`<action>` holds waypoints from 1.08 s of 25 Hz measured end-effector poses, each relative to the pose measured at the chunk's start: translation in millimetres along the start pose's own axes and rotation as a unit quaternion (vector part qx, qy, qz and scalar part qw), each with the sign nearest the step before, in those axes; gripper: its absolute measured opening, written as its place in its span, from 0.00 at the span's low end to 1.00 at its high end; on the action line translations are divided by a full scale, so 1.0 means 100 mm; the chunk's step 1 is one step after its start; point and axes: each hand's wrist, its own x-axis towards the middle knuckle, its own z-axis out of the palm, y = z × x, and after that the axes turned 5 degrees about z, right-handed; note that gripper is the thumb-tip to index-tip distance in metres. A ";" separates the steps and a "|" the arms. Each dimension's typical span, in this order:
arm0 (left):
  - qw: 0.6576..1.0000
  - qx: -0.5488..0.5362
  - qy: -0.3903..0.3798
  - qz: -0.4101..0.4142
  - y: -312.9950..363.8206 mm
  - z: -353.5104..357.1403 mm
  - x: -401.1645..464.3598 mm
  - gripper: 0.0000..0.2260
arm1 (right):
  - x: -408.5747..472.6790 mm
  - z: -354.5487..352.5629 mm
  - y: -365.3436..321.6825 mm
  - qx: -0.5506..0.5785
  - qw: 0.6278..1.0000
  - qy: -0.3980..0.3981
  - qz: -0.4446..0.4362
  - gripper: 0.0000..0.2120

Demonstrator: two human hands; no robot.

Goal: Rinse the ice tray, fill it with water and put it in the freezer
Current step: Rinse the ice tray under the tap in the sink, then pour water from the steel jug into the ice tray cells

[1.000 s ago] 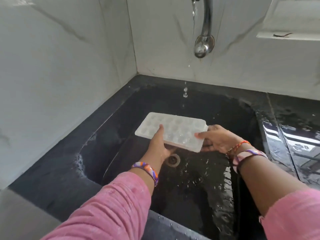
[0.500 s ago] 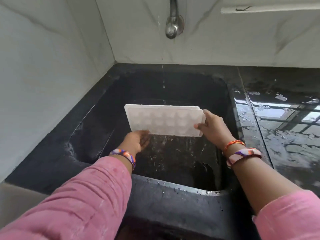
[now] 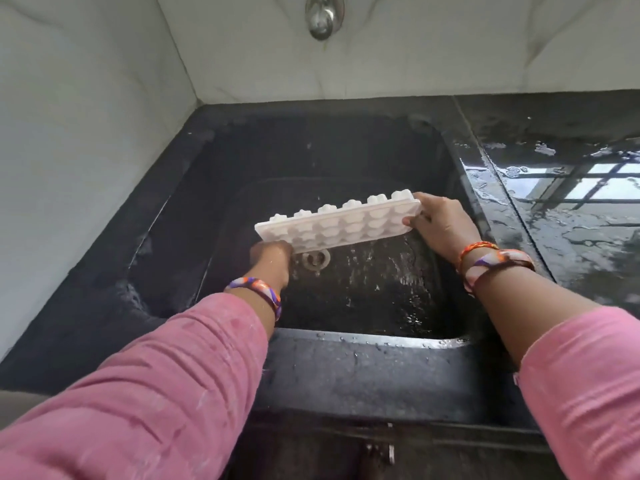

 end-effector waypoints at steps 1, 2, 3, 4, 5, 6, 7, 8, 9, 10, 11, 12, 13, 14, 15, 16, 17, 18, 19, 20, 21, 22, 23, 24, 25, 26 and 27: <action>1.000 -0.003 -0.001 -0.006 0.04 -0.03 -0.04 0.18 | -0.01 -0.01 -0.01 0.003 1.000 0.003 0.008 0.13; 1.000 -0.003 -0.001 0.003 0.08 -0.02 -0.07 0.17 | -0.02 -0.04 -0.04 0.013 1.000 0.013 0.016 0.13; 1.000 0.009 -0.009 0.028 0.11 -0.01 -0.10 0.16 | -0.02 -0.09 -0.07 0.036 0.999 0.028 0.031 0.13; 0.998 0.020 -0.025 0.059 0.16 0.01 -0.13 0.16 | -0.01 -0.15 -0.10 0.064 0.996 0.048 0.047 0.14; 0.994 0.030 -0.039 0.093 0.21 0.01 -0.16 0.15 | -0.01 -0.23 -0.13 0.094 0.991 0.068 0.066 0.15; 0.988 0.049 -0.062 0.130 0.28 0.02 -0.20 0.14 | -0.01 -0.33 -0.15 0.125 0.985 0.087 0.081 0.15; 0.979 0.065 -0.085 0.171 0.39 0.04 -0.28 0.12 | -0.01 -0.45 -0.12 0.154 0.978 0.101 0.096 0.15; 0.967 0.082 -0.117 0.210 0.50 0.09 -0.31 0.07 | -0.02 -0.56 -0.09 0.171 0.973 0.112 0.109 0.15; 0.952 0.107 -0.150 0.245 0.64 0.16 -0.40 0.03 | -0.06 -0.71 -0.03 0.177 0.968 0.125 0.127 0.16; 0.936 0.124 -0.185 0.271 0.78 0.25 -0.53 0.04 | -0.12 -0.86 0.04 0.187 0.963 0.134 0.142 0.17; 0.920 0.138 -0.227 0.287 0.92 0.36 -0.70 0.04 | -0.20 -1.03 0.12 0.212 0.955 0.140 0.156 0.20; 0.903 0.152 -0.266 0.300 1.04 0.51 -0.88 0.03 | -0.32 -1.25 0.22 0.244 0.946 0.142 0.162 0.23; 0.887 0.167 -0.297 0.310 1.13 0.66 -1.06 0.05 | -0.43 -1.46 0.32 0.266 0.939 0.131 0.172 0.26; 0.871 0.179 -0.325 0.322 1.19 0.86 -1.25 0.08 | -0.58 -1.70 0.44 0.272 0.937 0.116 0.187 0.28; 0.856 0.190 -0.347 0.333 1.22 1.07 -1.44 0.11 | -0.72 -1.95 0.57 0.270 0.935 0.095 0.210 0.29; 0.838 0.205 -0.369 0.346 1.22 1.31 -1.63 0.11 | -0.87 -2.20 0.73 0.254 0.936 0.078 0.231 0.29; 0.818 0.220 -0.394 0.356 1.19 1.57 -1.87 0.11 | -1.02 -2.45 0.91 0.226 0.936 0.082 0.258 0.29; 0.798 0.234 -0.417 0.368 1.13 1.83 -2.09 0.12 | -1.17 -2.66 1.10 0.189 0.936 0.098 0.279 0.31; 0.777 0.248 -0.438 0.379 1.06 2.10 -2.36 0.13 | -1.32 -2.88 1.33 0.160 0.931 0.134 0.299 0.35; 0.758 0.256 -0.460 0.386 0.97 2.37 -2.60 0.15 | -1.45 -3.07 1.58 0.138 0.925 0.162 0.314 0.38; 0.739 0.258 -0.481 0.394 0.87 2.65 -2.85 0.18 | -1.59 -3.29 1.85 0.119 0.914 0.197 0.333 0.40; 0.722 0.256 -0.503 0.401 0.77 2.97 -3.14 0.22 | -1.73 -3.55 2.13 0.102 0.907 0.226 0.341 0.39; 0.709 0.259 -0.516 0.406 0.68 3.24 -3.38 0.24 | -1.85 -3.79 2.37 0.084 0.899 0.252 0.349 0.38; 0.694 0.261 -0.533 0.407 0.58 3.52 -3.64 0.26 | -1.99 -4.04 2.60 0.072 0.890 0.278 0.355 0.34; 0.683 0.264 -0.548 0.405 0.48 3.78 -3.88 0.25 | -2.14 -4.29 2.80 0.035 0.883 0.300 0.358 0.26; 0.671 0.272 -0.558 0.406 0.39 4.03 -4.11 0.24 | -2.30 -4.53 2.94 -0.014 0.881 0.306 0.362 0.15; 0.657 0.281 -0.568 0.409 0.31 4.27 -4.37 0.22 | -2.46 -4.77 3.07 -0.067 0.876 0.303 0.370 0.06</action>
